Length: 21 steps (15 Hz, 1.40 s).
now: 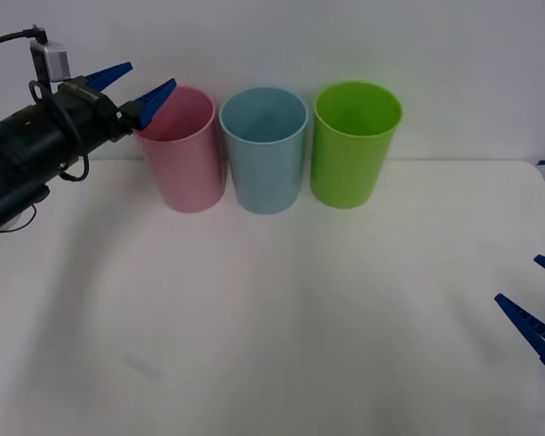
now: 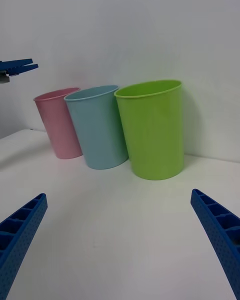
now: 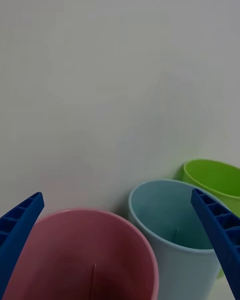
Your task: Grasp the object on the table and drop it into the matching bin: aluminum can to the light blue bin, PET bottle to the pink bin.
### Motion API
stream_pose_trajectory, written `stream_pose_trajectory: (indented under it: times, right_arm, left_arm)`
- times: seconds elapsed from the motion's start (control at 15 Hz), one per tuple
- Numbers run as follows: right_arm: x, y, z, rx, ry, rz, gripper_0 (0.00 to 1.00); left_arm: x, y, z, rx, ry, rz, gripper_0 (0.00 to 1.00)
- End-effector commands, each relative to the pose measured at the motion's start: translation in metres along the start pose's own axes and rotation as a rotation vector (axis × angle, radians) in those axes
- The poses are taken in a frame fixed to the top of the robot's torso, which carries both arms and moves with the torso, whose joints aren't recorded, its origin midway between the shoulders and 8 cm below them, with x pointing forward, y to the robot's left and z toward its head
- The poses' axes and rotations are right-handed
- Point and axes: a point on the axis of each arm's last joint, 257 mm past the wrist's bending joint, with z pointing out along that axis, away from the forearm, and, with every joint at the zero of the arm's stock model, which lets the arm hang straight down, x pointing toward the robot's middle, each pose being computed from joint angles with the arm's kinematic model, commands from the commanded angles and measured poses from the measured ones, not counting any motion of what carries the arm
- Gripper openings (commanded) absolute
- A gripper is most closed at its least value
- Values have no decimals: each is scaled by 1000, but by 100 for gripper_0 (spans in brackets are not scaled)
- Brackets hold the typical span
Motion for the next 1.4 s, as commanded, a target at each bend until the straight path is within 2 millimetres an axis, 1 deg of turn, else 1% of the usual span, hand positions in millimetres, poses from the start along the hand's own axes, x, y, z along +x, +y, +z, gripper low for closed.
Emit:
stream_pose_trajectory:
  times: [0.07,0.2,0.4,0.53,0.6,0.67,0.87,1.0,1.27,1.4]
  right_arm:
    - [0,0,0,0,0,0,100]
    - [0,0,0,0,0,0,100]
    - [0,0,0,0,0,0,100]
    - [0,0,0,0,0,0,100]
    - [0,0,0,0,0,0,100]
    - [0,0,0,0,0,0,100]
    - [0,0,0,0,0,0,100]
    - [0,0,0,0,0,0,100]
    - [0,0,0,0,0,0,100]
    - [0,0,0,0,0,0,100]
  left_arm:
    - [5,-5,-28,8,-8,-21,100]
    - [6,-9,-47,11,-11,-27,100]
    - [12,-16,-86,17,3,-19,100]
    - [21,-21,-112,33,23,-11,100]
    - [26,-25,-123,42,35,-5,100]
    - [32,-31,-138,52,52,1,100]
    - [50,-43,-173,73,101,17,100]
    - [65,-46,-194,90,156,49,100]
    - [91,-58,-225,130,241,67,100]
    - [102,-60,-238,124,264,89,100]
